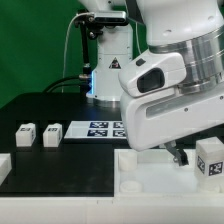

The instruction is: Assemble one leg

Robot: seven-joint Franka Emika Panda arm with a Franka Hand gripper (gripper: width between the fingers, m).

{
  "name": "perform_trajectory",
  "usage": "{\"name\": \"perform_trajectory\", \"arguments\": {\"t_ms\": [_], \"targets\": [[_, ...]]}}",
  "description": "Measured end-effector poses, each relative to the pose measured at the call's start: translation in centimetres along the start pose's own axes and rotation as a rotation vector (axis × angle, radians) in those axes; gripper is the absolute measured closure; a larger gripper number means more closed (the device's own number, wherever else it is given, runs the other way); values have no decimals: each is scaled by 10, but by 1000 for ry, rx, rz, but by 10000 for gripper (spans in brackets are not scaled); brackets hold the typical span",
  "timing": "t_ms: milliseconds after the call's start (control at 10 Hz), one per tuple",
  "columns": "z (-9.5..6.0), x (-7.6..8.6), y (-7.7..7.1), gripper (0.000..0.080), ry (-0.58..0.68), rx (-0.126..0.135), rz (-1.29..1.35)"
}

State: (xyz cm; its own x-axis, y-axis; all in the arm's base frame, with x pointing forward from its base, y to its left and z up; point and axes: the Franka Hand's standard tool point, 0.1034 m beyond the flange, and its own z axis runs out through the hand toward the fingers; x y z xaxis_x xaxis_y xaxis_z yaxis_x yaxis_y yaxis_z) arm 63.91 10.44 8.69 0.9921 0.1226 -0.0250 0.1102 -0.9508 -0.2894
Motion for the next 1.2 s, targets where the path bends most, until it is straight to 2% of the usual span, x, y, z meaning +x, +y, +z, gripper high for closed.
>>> {"name": "perform_trajectory", "arguments": {"t_ms": [200,300,400,600,800,1100,1200], "targets": [[0,0,0,412,0,0,11],[0,0,0,412,2,4,103],[0,1,2,502,4,3,216],[-1,3,5,502,31,-1,407],[-1,-3,5,502,118,-3,627],[0,-12,4,501,192,25,951],[0,-13,4,501,207,44,1079]]}}
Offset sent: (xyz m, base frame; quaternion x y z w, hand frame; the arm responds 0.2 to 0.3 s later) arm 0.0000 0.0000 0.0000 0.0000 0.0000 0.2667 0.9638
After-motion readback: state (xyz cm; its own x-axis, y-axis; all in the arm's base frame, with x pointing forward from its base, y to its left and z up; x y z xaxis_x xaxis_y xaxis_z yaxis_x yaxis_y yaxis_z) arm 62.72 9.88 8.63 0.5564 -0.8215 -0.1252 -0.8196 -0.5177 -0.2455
